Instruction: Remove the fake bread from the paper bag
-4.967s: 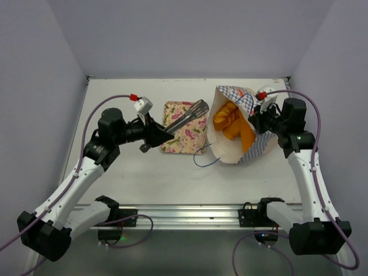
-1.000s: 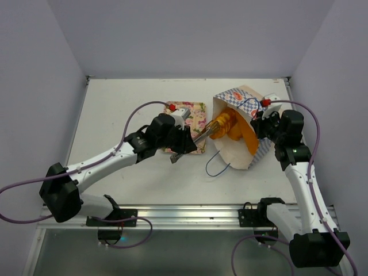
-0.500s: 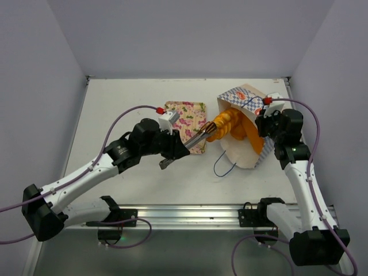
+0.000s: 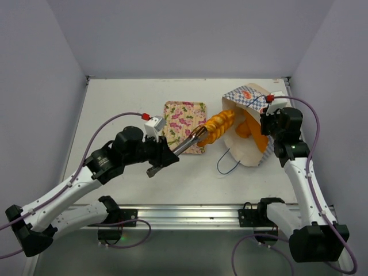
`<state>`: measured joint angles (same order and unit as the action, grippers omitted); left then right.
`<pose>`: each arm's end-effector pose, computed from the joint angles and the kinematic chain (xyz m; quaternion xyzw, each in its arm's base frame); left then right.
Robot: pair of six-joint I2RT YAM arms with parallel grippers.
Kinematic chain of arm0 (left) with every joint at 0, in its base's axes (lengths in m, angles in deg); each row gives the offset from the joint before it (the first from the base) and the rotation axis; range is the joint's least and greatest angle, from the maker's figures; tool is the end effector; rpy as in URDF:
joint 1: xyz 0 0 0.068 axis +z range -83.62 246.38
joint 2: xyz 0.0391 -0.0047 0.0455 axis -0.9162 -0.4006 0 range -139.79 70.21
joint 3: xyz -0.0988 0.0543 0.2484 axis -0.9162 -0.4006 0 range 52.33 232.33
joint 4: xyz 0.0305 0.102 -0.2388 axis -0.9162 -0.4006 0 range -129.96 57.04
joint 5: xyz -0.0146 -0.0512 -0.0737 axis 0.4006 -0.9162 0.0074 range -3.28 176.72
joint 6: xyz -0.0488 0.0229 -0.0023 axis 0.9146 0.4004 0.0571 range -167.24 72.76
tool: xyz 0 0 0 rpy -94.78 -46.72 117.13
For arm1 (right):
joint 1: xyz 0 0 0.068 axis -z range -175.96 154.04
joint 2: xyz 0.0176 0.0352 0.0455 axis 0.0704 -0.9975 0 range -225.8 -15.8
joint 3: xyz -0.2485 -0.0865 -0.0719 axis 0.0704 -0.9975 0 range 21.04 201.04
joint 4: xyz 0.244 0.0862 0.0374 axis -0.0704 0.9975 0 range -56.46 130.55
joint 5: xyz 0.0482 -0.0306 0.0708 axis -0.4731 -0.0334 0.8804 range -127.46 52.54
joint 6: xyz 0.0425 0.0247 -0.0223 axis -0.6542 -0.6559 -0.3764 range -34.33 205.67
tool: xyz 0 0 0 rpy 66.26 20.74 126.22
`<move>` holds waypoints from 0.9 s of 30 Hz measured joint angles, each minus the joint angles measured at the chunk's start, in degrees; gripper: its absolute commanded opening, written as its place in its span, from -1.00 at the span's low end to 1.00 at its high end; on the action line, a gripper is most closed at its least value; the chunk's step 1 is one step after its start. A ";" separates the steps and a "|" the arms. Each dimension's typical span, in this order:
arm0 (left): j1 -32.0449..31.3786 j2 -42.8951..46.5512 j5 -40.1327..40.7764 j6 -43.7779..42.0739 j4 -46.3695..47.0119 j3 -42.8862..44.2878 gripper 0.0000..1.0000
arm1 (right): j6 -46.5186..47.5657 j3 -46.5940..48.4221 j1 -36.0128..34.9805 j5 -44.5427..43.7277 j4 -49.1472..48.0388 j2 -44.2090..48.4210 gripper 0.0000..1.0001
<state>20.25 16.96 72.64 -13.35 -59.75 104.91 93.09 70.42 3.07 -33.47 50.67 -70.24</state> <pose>0.1352 -0.1531 0.3321 0.1537 0.8366 -0.4115 0.3272 0.2172 0.0061 0.3250 -0.0801 0.8258 -0.0025 0.5583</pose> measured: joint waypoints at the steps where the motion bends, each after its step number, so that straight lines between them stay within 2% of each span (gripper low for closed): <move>1: 0.00 1.05 0.52 -0.02 -0.92 0.02 -1.00 | -0.09 0.13 0.09 -0.26 0.00 -0.35 -1.00; 9: 1.27 5.05 7.26 -0.70 -9.40 2.40 -1.00 | -0.85 1.18 1.70 -1.51 -0.07 -1.49 -1.00; 14: 4.13 5.22 9.64 -1.75 -10.69 4.57 -1.00 | -1.01 1.20 2.86 -1.57 -0.11 -1.49 -1.00; 22: 9.92 4.39 8.52 -3.13 -9.42 4.55 -1.00 | -1.03 1.20 3.04 -1.51 -0.11 -1.49 -1.00; 27: 14.12 1.09 5.95 -3.06 -0.59 -1.01 -1.00 | -1.05 1.20 3.19 -1.36 -0.11 -1.42 -1.00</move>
<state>34.37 18.05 78.58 -16.41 -60.34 103.90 92.04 71.63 6.26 -34.83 50.56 -71.66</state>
